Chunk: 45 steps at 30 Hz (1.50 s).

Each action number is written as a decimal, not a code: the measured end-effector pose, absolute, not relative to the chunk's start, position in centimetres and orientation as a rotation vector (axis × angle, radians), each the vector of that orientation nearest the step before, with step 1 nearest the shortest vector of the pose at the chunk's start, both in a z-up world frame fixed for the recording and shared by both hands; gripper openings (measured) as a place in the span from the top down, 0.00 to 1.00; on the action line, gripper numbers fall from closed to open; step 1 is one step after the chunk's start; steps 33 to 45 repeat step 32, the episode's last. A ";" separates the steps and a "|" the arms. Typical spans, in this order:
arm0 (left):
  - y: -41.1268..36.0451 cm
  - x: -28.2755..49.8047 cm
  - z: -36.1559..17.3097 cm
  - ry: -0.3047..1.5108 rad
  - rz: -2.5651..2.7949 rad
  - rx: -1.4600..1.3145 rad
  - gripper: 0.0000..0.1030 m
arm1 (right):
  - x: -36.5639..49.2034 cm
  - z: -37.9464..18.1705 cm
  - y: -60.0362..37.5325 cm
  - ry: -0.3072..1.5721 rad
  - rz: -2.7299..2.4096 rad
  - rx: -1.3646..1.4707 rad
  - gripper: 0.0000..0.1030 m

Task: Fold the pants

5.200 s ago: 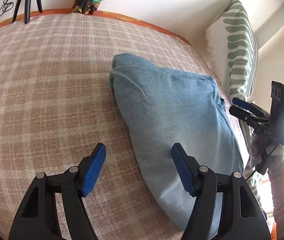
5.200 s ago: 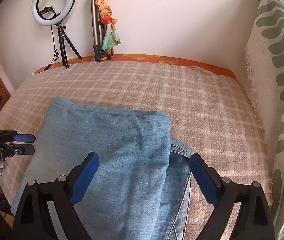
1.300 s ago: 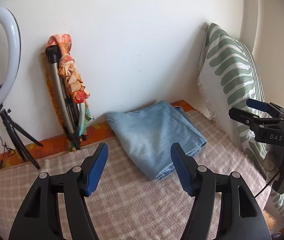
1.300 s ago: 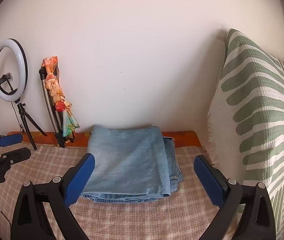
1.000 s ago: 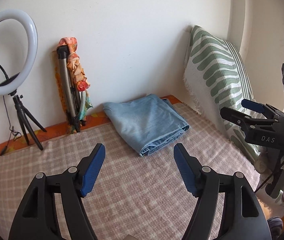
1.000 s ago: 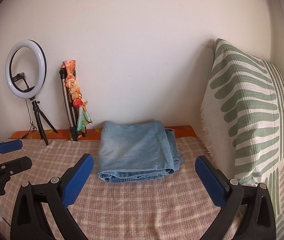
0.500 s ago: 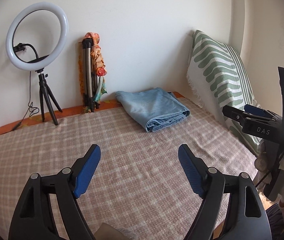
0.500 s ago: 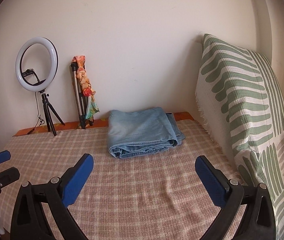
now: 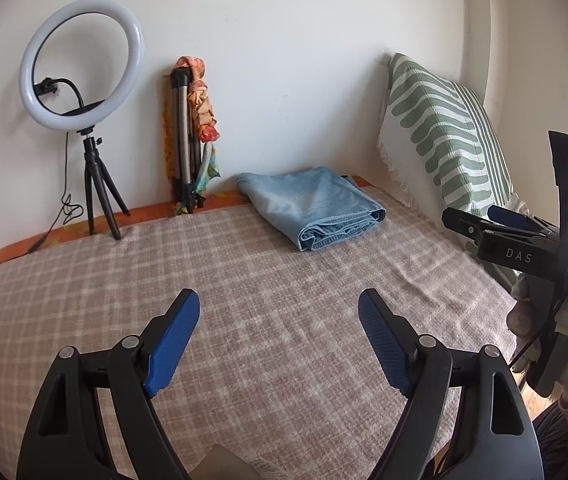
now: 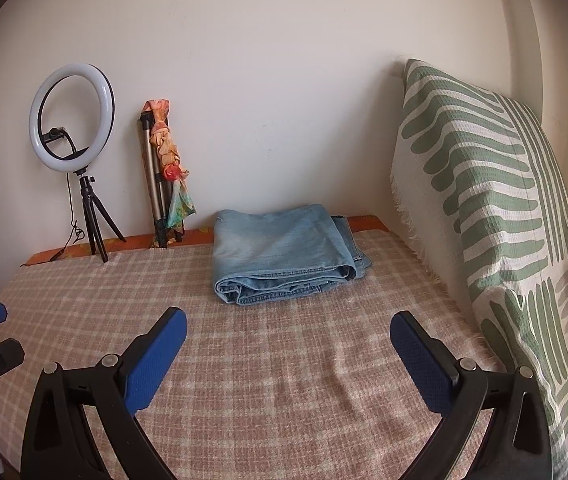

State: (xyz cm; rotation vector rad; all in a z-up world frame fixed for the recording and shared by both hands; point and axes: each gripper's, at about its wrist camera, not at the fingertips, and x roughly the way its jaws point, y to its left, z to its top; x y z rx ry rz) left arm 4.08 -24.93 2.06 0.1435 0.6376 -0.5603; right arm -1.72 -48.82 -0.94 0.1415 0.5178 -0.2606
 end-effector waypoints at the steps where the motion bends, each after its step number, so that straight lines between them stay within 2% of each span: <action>1: -24.9 4.1 1.9 0.641 -0.558 0.145 0.21 | -1.8 -1.0 -48.9 0.517 -0.263 0.142 0.00; 45: -23.7 4.1 0.8 0.661 -0.516 0.144 0.20 | -2.2 -1.2 -48.1 0.516 -0.267 0.120 0.00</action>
